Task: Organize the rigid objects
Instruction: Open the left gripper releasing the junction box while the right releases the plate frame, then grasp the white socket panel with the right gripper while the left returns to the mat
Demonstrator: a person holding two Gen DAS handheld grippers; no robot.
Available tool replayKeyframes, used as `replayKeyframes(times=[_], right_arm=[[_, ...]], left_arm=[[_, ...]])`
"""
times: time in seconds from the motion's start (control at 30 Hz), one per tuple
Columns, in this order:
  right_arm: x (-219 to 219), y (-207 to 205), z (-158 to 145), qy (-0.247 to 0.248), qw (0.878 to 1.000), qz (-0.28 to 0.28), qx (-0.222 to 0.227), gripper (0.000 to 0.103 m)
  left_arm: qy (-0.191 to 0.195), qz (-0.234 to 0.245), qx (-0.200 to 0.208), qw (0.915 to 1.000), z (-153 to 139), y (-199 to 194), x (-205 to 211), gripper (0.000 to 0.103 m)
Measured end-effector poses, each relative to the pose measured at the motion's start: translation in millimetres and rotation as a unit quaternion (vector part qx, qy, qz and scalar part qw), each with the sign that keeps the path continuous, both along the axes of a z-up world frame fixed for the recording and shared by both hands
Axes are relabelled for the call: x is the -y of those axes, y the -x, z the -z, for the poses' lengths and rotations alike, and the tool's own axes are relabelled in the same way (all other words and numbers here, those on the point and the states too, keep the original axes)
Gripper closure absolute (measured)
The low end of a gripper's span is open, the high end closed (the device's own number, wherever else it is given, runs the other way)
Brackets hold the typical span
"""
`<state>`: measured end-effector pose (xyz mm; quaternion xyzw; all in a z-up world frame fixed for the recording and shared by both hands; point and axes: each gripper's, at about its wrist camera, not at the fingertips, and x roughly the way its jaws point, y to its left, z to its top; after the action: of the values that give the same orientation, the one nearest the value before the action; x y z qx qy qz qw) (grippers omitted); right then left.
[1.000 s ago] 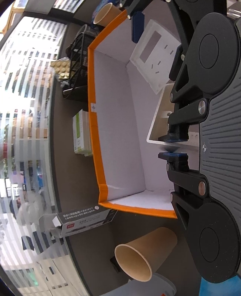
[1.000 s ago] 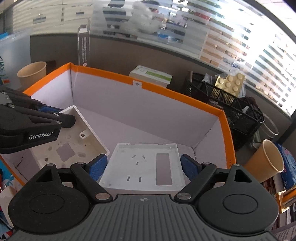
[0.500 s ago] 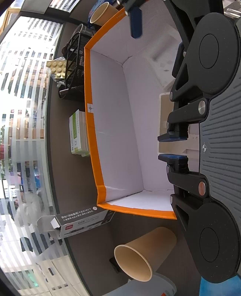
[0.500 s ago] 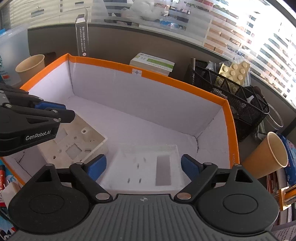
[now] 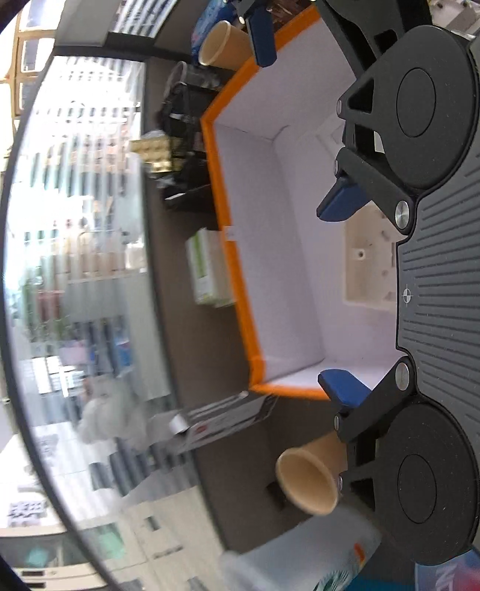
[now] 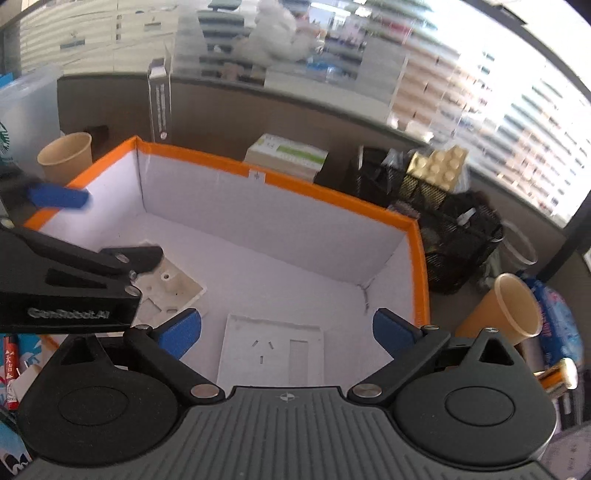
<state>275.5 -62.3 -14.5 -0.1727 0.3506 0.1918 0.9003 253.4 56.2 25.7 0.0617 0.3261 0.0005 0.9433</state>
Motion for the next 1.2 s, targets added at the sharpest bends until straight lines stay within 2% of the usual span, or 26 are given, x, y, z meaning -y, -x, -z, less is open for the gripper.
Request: replayKeyframes(times=[0.13, 0.53, 0.67, 0.77, 0.87, 1.0, 1.2], right_arm=[[5.4, 18.2, -18.7, -0.013, 1.000, 0.002, 0.020, 0.002], [16.1, 102.6, -71.7, -0.021, 0.996, -0.006, 0.090, 0.000], [25.2, 139.6, -82.5, -0.032, 0.992, -0.013, 0.119, 0.000], [37.3, 164.1, -80.3, -0.042, 0.990, -0.018, 0.131, 0.000], [55.2, 177.8, -65.2, -0.052, 0.991, -0.009, 0.125, 0.000], [81.8, 177.4, -24.4, -0.063, 0.994, 0.014, 0.089, 0.000], [117.3, 165.1, 36.5, -0.084, 0.995, 0.053, 0.023, 0.000]], left_arm=[[0.002, -0.011, 0.031, 0.9995, -22.8, 23.3, -4.8, 0.003], [-0.007, -0.017, 0.111, 0.9936, -79.2, 111.0, -10.7, 0.000], [-0.009, -0.016, 0.128, 0.9917, -84.4, 139.1, -14.7, 0.000], [-0.008, -0.013, 0.126, 0.9919, -75.4, 156.5, -18.5, 0.000], [-0.007, -0.012, 0.115, 0.9933, -54.9, 166.8, -22.4, 0.000], [-0.017, -0.009, 0.089, 0.9958, -18.3, 169.6, -30.2, 0.000], [0.007, -0.008, 0.040, 0.9992, 32.6, 164.2, -53.4, 0.000]])
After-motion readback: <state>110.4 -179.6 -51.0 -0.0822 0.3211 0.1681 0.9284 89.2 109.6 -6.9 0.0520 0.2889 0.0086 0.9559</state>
